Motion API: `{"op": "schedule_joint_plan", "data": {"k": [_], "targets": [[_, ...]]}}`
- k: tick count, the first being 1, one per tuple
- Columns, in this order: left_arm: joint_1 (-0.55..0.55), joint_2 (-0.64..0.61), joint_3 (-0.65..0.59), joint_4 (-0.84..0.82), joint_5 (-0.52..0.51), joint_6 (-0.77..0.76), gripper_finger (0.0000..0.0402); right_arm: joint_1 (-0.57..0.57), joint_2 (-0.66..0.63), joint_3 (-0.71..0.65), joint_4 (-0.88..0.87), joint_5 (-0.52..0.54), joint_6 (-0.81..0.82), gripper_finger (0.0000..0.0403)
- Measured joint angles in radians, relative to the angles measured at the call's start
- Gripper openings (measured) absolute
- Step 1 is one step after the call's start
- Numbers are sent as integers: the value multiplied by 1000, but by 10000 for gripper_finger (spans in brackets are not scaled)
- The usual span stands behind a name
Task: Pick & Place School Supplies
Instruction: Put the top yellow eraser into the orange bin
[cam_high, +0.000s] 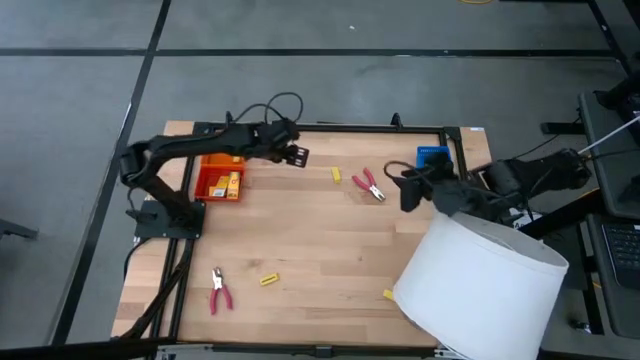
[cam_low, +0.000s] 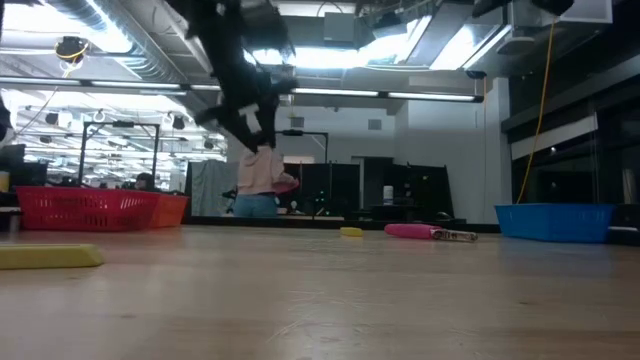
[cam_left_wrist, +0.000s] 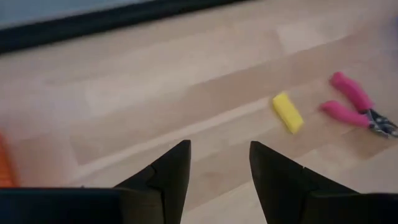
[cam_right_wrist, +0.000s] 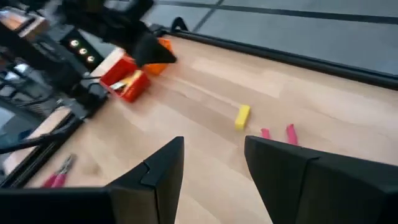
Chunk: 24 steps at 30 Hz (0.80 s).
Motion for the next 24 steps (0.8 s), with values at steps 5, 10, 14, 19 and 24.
{"op": "schedule_joint_plan", "data": {"k": [5, 10, 14, 19, 24], "targets": [[-48, -82, 0, -3, -64, 54, 162, -105, -3, 1, 121, -67, -82, 173], [-105, -127, 0, -2, -90, 126, 163, -239, 41, 1, 136, -195, -139, 170], [-156, -148, 0, -6, -106, 174, 164, -337, 109, 1, 207, -343, -180, 164], [-200, -167, 0, -59, -147, 177, 165, -422, 223, 1, 323, -479, -210, 157], [-244, -197, 0, -147, -179, 208, 165, -422, 318, 2, 511, -522, -288, 150]]}}
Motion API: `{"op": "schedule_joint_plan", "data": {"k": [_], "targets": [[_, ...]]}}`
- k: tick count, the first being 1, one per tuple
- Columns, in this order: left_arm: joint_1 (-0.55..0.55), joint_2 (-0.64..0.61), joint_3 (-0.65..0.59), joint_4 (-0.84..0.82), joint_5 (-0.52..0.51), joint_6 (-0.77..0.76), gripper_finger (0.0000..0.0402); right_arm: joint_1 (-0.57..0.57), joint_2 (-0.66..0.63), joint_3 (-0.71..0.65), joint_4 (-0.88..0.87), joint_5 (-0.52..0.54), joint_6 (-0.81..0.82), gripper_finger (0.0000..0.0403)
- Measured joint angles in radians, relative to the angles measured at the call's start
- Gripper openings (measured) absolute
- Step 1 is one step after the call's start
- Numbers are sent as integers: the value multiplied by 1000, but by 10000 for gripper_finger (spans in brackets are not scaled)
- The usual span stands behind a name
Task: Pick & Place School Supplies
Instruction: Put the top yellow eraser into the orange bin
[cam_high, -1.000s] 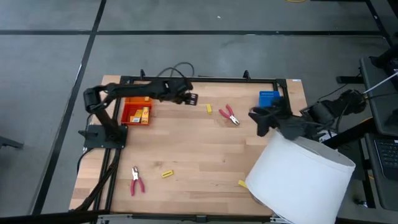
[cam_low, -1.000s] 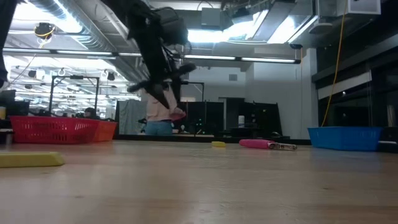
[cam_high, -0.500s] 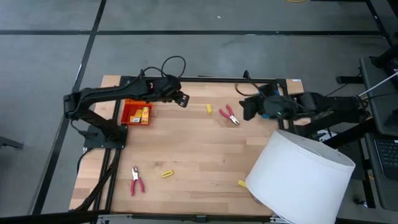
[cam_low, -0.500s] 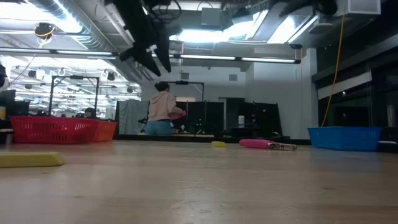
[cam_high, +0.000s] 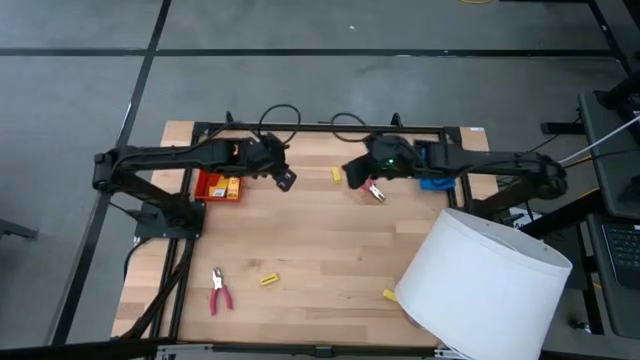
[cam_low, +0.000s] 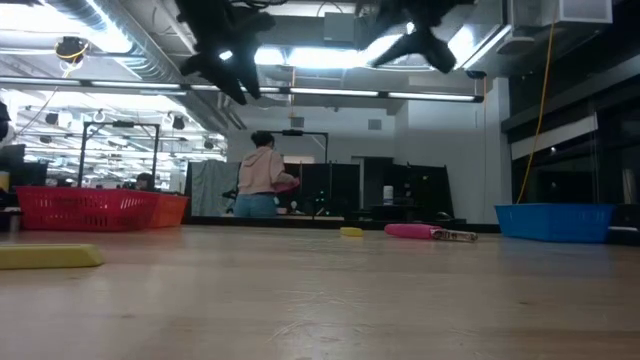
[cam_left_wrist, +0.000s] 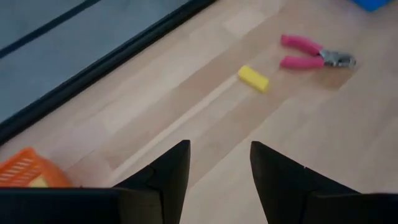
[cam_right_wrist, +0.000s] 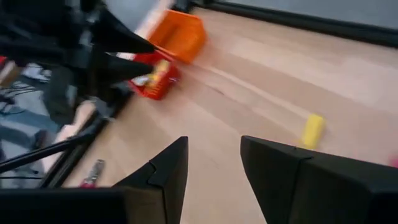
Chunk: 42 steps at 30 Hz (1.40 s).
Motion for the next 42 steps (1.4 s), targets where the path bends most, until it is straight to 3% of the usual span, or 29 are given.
{"op": "schedule_joint_plan", "data": {"k": [6, 13, 25, 37, 42], "targets": [[-63, -56, 0, -70, -51, 27, 166, -32, 94, 0, -45, 18, -86, 140], [-112, -121, 0, -98, -110, -4, 167, -112, 223, 7, -14, -161, 18, 147], [-137, -177, 0, -121, -122, -53, 167, -128, 436, 132, -87, -29, -26, 150], [-165, -215, 0, -135, -120, -70, 167, -192, 561, 134, -87, -65, -20, 256], [-165, -221, 0, -135, -112, -77, 167, -208, 595, 134, -88, -72, 34, 262]]}}
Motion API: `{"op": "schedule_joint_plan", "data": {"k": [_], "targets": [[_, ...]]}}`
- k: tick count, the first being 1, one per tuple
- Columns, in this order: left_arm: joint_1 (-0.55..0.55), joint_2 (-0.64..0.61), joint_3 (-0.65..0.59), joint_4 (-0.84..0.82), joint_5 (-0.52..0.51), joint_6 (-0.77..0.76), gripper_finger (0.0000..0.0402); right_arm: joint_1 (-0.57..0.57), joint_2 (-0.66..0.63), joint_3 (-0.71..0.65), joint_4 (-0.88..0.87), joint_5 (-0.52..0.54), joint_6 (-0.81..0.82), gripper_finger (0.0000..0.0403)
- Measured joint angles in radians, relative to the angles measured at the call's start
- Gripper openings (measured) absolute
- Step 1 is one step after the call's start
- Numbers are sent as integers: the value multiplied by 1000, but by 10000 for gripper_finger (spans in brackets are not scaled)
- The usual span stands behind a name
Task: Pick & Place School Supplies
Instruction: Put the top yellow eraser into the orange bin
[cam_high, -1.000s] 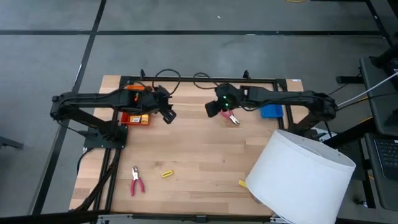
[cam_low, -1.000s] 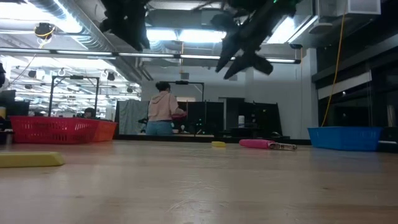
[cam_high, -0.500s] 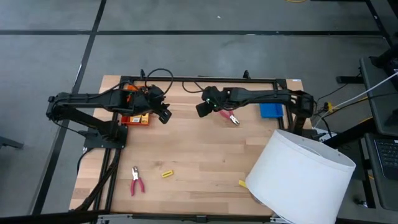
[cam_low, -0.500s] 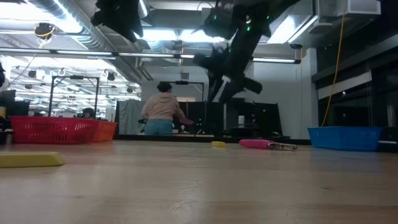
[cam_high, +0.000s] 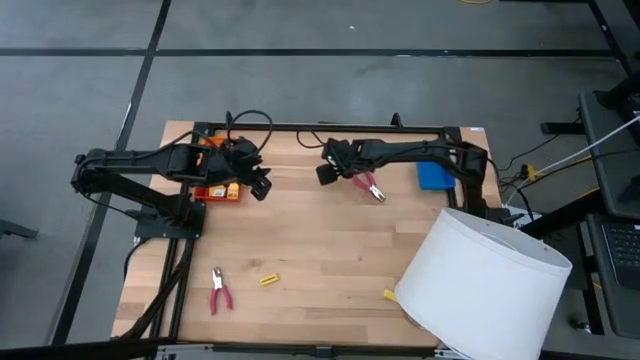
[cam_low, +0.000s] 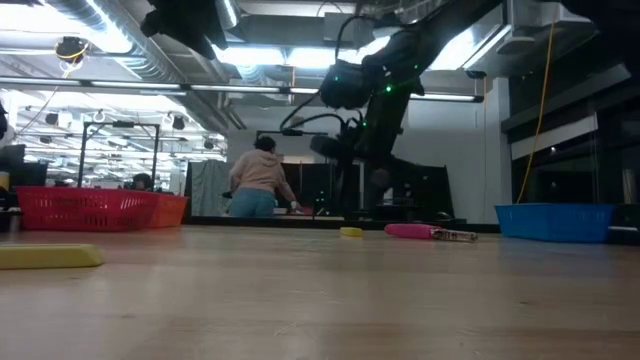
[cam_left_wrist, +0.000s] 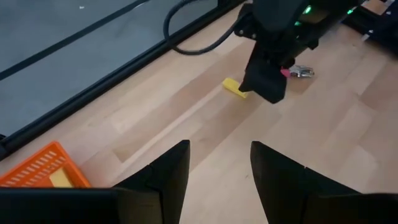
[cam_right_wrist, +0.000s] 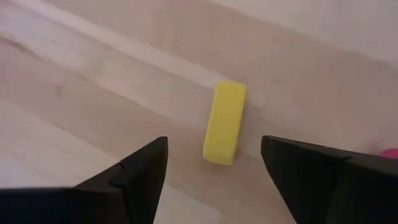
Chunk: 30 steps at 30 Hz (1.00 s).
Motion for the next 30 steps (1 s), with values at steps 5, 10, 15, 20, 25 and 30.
{"op": "schedule_joint_plan", "data": {"k": [5, 10, 15, 20, 25, 30], "targets": [[0, -3, 0, 1, 10, -1, 167, -2, 17, 0, 3, -10, 24, 241], [0, -3, 0, 3, 18, -2, 167, -6, 21, 0, 15, 11, 47, 217], [0, -3, 0, 6, 21, -14, 167, -5, 52, 0, 64, -27, 29, 211], [0, -3, 0, 8, 37, -35, 167, 0, 82, 4, 72, -23, 36, 215], [-8, -10, 0, 9, 44, -39, 166, 1, 84, 4, 69, 5, 24, 215], [-20, -21, 0, 9, 42, -53, 166, -3, 93, -1, 38, 7, 13, 215]]}}
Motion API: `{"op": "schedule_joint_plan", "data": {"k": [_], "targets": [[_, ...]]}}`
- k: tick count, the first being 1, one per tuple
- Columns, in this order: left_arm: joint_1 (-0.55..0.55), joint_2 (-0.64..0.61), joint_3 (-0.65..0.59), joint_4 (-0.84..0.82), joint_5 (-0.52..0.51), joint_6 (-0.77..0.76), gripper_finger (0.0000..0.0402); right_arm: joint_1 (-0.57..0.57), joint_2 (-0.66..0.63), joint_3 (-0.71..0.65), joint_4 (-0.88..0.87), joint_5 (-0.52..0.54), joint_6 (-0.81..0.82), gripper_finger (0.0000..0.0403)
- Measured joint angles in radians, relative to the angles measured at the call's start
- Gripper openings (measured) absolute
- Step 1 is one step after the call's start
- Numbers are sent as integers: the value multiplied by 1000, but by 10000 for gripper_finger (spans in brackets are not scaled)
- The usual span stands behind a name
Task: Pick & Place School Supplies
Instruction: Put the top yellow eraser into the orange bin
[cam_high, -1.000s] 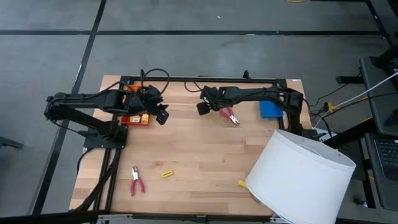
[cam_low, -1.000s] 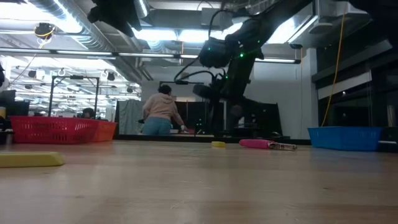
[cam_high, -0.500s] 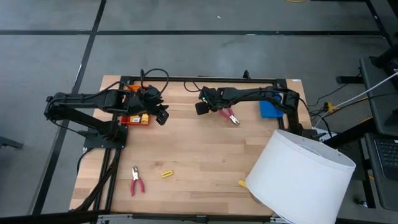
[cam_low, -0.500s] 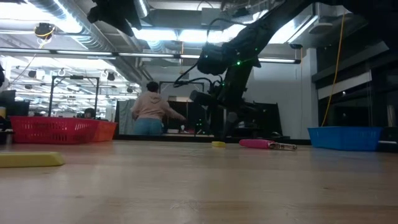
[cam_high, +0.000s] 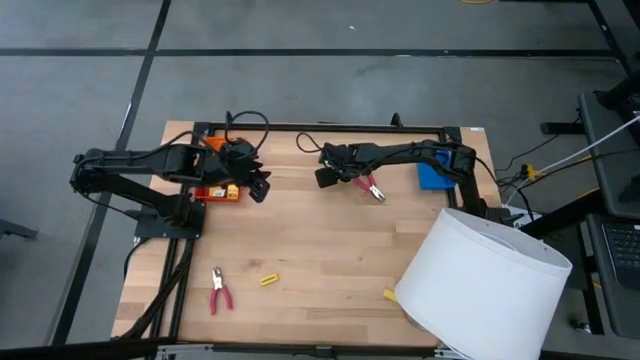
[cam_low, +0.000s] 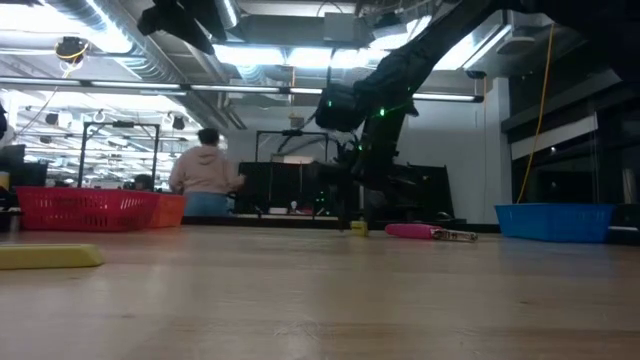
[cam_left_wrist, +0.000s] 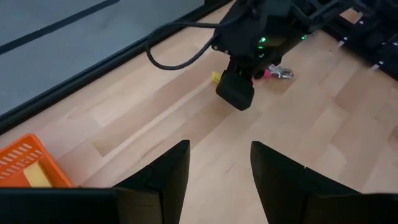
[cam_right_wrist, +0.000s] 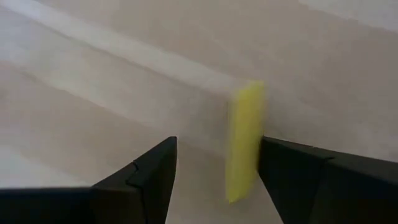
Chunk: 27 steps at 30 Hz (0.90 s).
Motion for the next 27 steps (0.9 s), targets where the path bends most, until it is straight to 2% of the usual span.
{"op": "schedule_joint_plan", "data": {"k": [9, 12, 17, 23, 27], "targets": [[-5, -14, 0, 0, -8, -1, 166, -3, -1, 0, 1, 13, 8, 214], [-5, -19, 0, 0, -7, -1, 164, -3, -1, 0, -8, 34, 22, 203], [-5, -22, 0, 0, -6, -9, 164, -3, -1, 0, -20, 62, 34, 148], [-5, -23, 0, -3, 1, -9, 159, 3, -2, 0, -15, 55, 23, 35], [-5, -23, 0, -17, -20, -9, 160, 29, -3, 0, -1, 25, 29, 34]]}}
